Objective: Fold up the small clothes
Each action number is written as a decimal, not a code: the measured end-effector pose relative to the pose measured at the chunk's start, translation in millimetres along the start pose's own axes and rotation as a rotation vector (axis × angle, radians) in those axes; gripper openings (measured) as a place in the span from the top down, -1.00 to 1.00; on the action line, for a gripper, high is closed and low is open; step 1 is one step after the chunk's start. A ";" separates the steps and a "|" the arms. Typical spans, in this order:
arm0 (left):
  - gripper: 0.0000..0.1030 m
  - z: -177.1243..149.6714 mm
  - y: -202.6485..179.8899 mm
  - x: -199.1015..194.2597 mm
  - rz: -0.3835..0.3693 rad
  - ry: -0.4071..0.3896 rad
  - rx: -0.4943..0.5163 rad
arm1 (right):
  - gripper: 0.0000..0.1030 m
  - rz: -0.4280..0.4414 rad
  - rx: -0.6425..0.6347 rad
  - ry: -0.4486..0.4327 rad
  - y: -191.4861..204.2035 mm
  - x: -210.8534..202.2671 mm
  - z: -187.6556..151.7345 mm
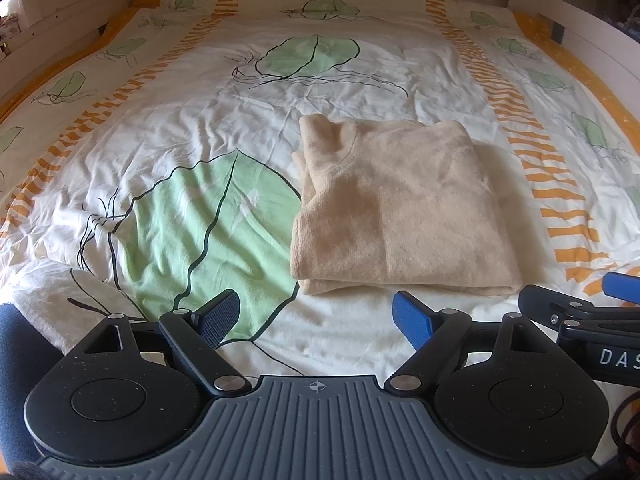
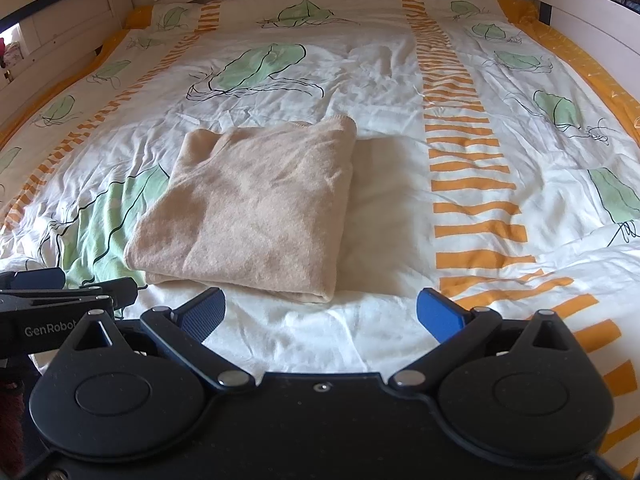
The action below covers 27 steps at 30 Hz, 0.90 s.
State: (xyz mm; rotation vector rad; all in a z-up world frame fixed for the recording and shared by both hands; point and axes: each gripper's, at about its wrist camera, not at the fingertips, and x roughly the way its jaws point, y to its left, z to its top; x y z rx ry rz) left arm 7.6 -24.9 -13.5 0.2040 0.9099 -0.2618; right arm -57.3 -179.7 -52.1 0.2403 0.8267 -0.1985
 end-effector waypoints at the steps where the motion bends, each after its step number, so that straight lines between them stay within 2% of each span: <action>1: -0.61 0.1 -0.1 0.2 0.000 0.001 0.000 | -0.97 0.001 0.000 0.001 0.2 0.3 0.1; 27: -0.62 3.1 0.1 8.9 -0.029 0.027 0.003 | -0.97 0.018 0.013 0.034 1.8 11.9 2.8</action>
